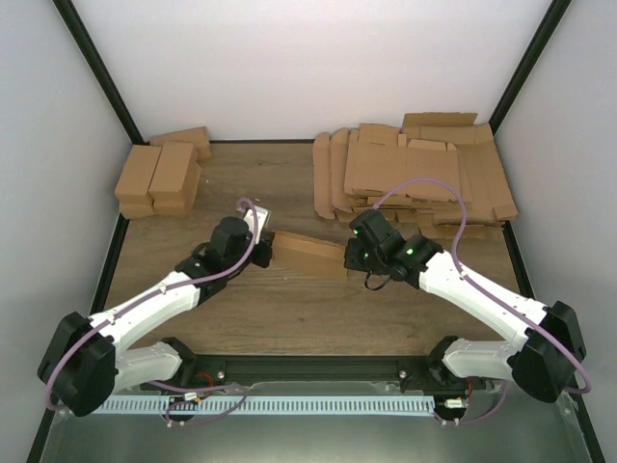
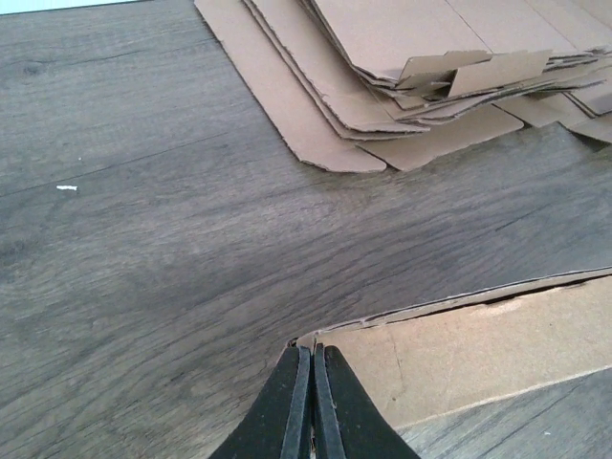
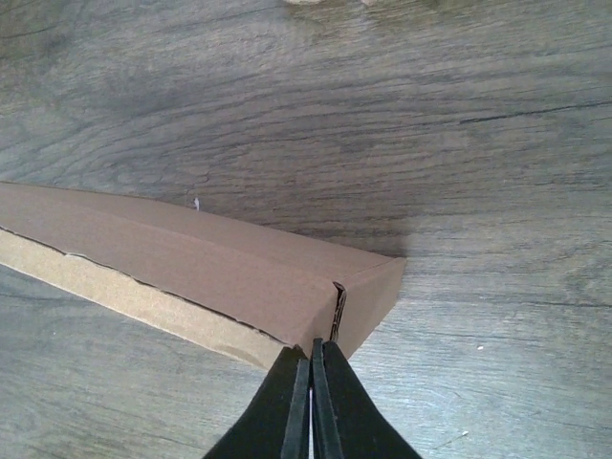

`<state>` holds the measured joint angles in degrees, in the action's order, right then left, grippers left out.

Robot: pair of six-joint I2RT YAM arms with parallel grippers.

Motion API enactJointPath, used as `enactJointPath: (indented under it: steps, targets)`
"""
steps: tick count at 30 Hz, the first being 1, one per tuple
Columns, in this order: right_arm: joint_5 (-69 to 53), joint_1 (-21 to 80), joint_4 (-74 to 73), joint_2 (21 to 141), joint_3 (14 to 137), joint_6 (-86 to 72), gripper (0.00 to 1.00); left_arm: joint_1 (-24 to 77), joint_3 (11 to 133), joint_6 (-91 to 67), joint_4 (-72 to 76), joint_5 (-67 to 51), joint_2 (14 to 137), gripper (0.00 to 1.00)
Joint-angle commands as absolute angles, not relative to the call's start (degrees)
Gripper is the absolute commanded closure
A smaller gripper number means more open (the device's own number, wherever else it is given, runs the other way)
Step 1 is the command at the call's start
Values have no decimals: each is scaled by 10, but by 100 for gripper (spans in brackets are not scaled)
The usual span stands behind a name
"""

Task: Fold the paper box

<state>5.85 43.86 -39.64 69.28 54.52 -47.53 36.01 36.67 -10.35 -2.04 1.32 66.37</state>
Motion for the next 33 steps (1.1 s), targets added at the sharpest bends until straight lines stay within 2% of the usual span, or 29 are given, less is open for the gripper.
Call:
enactJointPath:
  steps: [1, 15, 22, 33]
  targets:
    - [89, 443, -422, 696, 527, -476, 99, 373, 343, -112, -27, -3, 664, 96]
    - [120, 443, -423, 697, 526, -439, 99, 409, 322, -158, -15, 27, 650, 96]
    - [119, 443, -420, 701, 526, -439, 99, 439, 360, -231, -64, 95, 674, 96]
    - [120, 444, -417, 701, 527, -436, 99, 443, 423, -295, -147, 98, 688, 96]
